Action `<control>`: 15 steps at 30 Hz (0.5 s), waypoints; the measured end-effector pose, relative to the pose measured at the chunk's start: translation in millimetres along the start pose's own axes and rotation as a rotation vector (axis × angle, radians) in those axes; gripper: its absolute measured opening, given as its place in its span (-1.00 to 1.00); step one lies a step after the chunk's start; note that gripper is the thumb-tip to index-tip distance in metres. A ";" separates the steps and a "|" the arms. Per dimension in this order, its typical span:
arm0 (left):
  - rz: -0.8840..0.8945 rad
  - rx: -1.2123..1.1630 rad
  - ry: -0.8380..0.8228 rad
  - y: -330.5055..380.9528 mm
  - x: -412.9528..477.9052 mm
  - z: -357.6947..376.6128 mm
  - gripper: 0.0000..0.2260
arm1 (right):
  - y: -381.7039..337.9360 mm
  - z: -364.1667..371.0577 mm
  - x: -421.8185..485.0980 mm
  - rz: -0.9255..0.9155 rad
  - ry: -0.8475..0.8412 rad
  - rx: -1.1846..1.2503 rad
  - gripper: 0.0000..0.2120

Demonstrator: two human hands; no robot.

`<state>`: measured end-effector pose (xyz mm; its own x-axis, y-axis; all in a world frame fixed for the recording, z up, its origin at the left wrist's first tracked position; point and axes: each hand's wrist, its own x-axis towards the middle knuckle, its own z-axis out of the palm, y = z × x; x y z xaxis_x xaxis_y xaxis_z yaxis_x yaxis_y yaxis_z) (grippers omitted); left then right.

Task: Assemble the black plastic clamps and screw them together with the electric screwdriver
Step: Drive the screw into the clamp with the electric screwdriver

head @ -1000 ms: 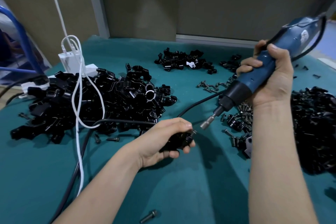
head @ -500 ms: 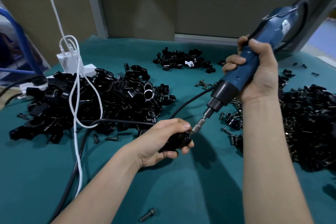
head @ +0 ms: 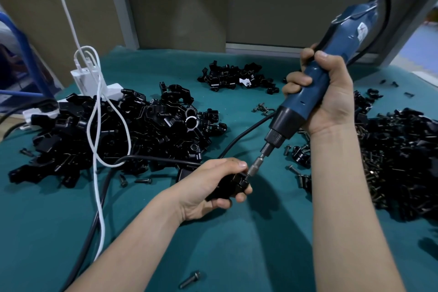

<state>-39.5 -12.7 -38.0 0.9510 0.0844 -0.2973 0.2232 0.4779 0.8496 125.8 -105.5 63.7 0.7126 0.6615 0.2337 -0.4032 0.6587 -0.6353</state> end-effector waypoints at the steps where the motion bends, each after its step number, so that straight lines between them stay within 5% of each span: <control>1: 0.001 0.001 -0.001 0.0 0.1 -0.3 -0.83 | 0.4 0.0 -0.2 0.002 0.000 0.001 -0.97; 15: 0.009 -0.005 0.036 0.2 0.5 -0.4 -0.86 | 3.6 2.6 -0.5 0.006 -0.006 0.027 -0.93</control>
<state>-39.0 -12.2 -38.1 0.9445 0.1205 -0.3055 0.2136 0.4813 0.8501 122.5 -102.5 63.2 0.7069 0.6673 0.2344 -0.4228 0.6644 -0.6163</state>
